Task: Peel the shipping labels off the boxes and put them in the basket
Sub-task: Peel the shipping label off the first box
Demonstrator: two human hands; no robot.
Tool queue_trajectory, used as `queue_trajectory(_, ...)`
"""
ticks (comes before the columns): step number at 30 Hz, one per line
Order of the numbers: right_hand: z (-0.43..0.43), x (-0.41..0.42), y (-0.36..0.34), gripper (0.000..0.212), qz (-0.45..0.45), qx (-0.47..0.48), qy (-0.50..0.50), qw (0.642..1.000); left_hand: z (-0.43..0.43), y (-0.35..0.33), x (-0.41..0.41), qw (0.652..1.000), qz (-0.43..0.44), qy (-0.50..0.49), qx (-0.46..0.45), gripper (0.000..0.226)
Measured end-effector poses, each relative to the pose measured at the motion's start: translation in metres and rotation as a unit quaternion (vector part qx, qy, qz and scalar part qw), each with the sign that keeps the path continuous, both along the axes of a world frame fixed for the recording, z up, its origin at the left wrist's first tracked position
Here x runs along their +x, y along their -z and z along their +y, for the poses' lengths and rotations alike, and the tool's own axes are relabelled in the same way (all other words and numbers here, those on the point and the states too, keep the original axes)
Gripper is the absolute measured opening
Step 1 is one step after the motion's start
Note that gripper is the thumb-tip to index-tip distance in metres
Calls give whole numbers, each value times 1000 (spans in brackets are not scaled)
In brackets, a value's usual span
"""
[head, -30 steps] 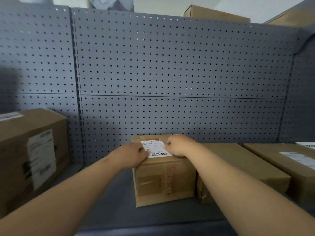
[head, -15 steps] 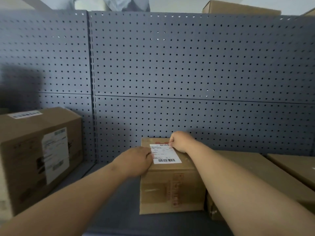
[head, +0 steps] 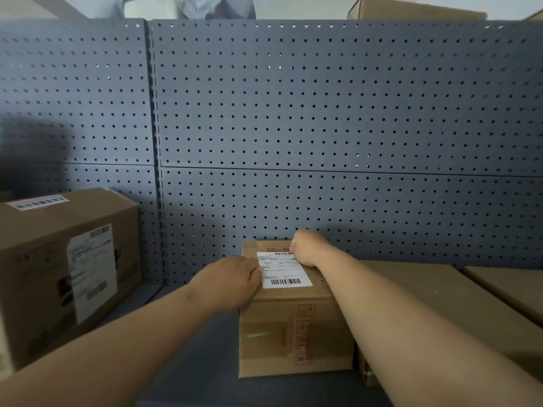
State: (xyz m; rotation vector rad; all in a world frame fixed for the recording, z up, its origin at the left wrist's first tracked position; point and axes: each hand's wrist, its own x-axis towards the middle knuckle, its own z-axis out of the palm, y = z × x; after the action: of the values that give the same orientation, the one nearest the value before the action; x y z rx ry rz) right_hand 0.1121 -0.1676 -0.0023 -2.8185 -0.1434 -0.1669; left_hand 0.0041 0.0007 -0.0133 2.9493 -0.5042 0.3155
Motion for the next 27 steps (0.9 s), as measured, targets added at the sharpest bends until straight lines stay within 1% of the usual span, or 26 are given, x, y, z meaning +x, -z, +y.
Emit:
queue_trajectory(2, -2, -3, -2, 25, 12, 34, 4, 999, 0, 0, 0, 1000, -3, 0, 6, 43)
queue_trajectory(3, -4, -4, -3, 30, 10, 54, 7, 998, 1, 0, 1, 1000, -4, 0, 8, 43)
queue_trajectory(5, -9, -6, -4, 38, -11, 93, 14, 996, 1, -1, 1, 1000, -7, 0, 12, 42)
queue_trajectory(6, -11, -6, -2, 37, -21, 104, 18, 994, 0, -1, 1, 1000, -9, 0, 14, 41)
queue_trajectory(8, -11, -7, 0, 29, -29, 101, 20, 994, 0, -2, 0, 1000, -13, -1, 19, 39)
queue_trajectory(10, -9, -6, 3, 27, -42, 84, 11, 995, -1, -3, -2, 1000, -18, -1, 25, 39)
queue_trajectory(14, 0, -4, 4, 18, -72, -8, -1, 997, -2, -4, -4, 999, -24, -3, 33, 41)
queue_trajectory(19, 5, -8, 2, 19, -86, -67, -4, 994, -2, -4, -6, 999, -23, -1, 29, 40)
queue_trajectory(21, 5, -12, 2, 21, -99, -58, -9, 993, -2, -3, -6, 999, -23, -1, 25, 39)
queue_trajectory(24, 5, -14, 2, 24, -74, -27, -6, 997, -2, -2, -5, 999, -24, 0, 25, 39)
queue_trajectory(25, 4, -13, 2, 27, -70, -20, -9, 997, -2, -2, -5, 999, -24, 0, 26, 38)
queue_trajectory(27, -2, -11, 0, 39, -74, 28, -4, 997, -2, -2, -5, 999, -26, 0, 27, 38)
